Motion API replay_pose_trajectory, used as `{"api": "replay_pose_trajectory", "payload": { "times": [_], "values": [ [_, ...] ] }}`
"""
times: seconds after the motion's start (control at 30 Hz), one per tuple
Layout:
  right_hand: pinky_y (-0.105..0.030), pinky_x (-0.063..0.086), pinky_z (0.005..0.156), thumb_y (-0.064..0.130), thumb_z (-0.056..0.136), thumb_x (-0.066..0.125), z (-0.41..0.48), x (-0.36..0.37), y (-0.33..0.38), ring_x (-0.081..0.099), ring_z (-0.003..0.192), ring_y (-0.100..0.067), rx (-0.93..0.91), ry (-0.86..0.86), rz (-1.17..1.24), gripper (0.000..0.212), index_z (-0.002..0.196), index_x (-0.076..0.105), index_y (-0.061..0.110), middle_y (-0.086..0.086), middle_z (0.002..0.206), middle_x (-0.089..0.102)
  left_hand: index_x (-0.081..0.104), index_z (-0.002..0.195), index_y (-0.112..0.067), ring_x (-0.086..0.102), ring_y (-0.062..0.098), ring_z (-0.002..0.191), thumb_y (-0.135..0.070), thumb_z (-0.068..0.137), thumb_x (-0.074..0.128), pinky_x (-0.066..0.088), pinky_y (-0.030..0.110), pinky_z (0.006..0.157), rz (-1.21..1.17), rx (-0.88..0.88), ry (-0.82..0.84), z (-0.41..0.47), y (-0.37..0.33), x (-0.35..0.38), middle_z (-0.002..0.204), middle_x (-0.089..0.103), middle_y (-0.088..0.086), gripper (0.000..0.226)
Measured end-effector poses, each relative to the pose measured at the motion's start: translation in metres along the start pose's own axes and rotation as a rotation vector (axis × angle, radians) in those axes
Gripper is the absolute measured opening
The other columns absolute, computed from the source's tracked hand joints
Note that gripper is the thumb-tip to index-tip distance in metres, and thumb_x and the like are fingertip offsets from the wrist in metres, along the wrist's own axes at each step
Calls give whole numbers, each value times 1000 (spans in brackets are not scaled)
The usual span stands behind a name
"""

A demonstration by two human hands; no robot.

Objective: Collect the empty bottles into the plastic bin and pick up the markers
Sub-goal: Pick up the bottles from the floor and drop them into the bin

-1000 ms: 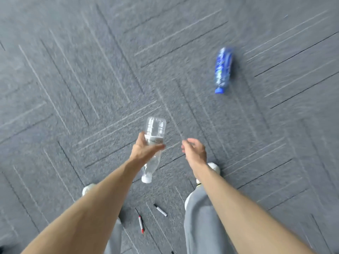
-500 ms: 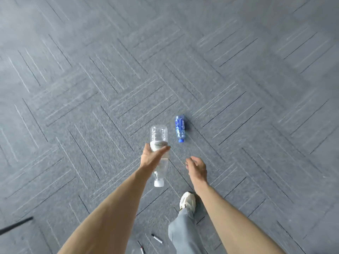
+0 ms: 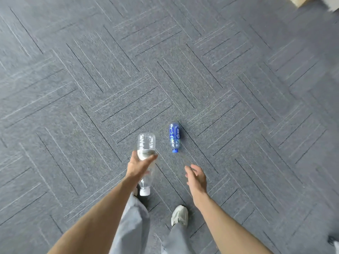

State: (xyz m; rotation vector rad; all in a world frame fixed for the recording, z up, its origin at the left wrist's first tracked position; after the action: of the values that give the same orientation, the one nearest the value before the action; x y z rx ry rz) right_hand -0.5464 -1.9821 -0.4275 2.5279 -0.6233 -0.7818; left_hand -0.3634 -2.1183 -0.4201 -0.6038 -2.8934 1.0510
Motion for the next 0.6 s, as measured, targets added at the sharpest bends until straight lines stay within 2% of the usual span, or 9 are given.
{"api": "replay_pose_trajectory", "payload": {
  "times": [0.1,0.2,0.3,0.37,0.47,0.53,0.6],
  "values": [
    [-51,51,98,32,88,67,31,26,0,66,106,-24,23,-19,-59,37,122,60,19,-3,116,70,42,127,-23,66,19,97,-35,78,77,58,35,71,11,-16,-23,38,14,-24,113,63,0,62],
    [-46,48,101,33,88,67,77,58,2,63,109,-26,22,-43,-98,40,125,60,17,-4,120,67,42,126,-22,67,16,90,-34,78,77,57,33,71,101,-57,-23,83,39,-36,108,63,-1,61],
    [-36,48,92,29,91,65,136,93,7,61,101,-24,-15,-36,-114,34,121,62,13,-5,112,67,42,129,-21,66,13,86,-34,78,77,55,29,68,135,-81,-45,135,68,-33,108,63,0,63],
    [-33,48,87,29,90,65,181,116,8,62,97,-22,-69,-19,-163,34,120,62,13,-2,112,67,41,122,-24,66,14,87,-34,79,76,56,33,71,130,-82,-67,173,86,-23,107,63,-1,56],
    [-38,53,92,36,87,67,253,146,2,65,101,-23,-186,16,-282,39,122,62,18,-1,115,67,38,121,-25,66,13,87,-35,80,75,58,36,76,135,-76,-57,234,112,4,105,61,-2,57],
    [-39,50,94,39,88,66,295,159,-4,61,108,-24,-235,7,-363,45,127,59,19,-2,118,63,37,122,-25,64,9,85,-34,80,75,56,31,71,130,-76,-56,273,127,26,104,60,-4,58],
    [-42,46,99,43,87,65,334,169,-13,55,118,-27,-274,-14,-427,58,138,50,20,-8,131,55,37,123,-24,63,6,82,-34,81,75,53,24,64,130,-71,-74,310,140,46,99,59,-8,58]
  ]
}}
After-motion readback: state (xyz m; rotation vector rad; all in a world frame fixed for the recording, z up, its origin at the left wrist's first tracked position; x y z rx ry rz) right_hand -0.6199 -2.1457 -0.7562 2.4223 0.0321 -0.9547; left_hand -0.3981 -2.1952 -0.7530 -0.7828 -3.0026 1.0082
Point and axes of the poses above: each hand's wrist, its own z-axis towards the middle knuckle, its own x-axis out of the palm, y = z × x, the point moved 4 cm from there along z, towards the middle knuckle
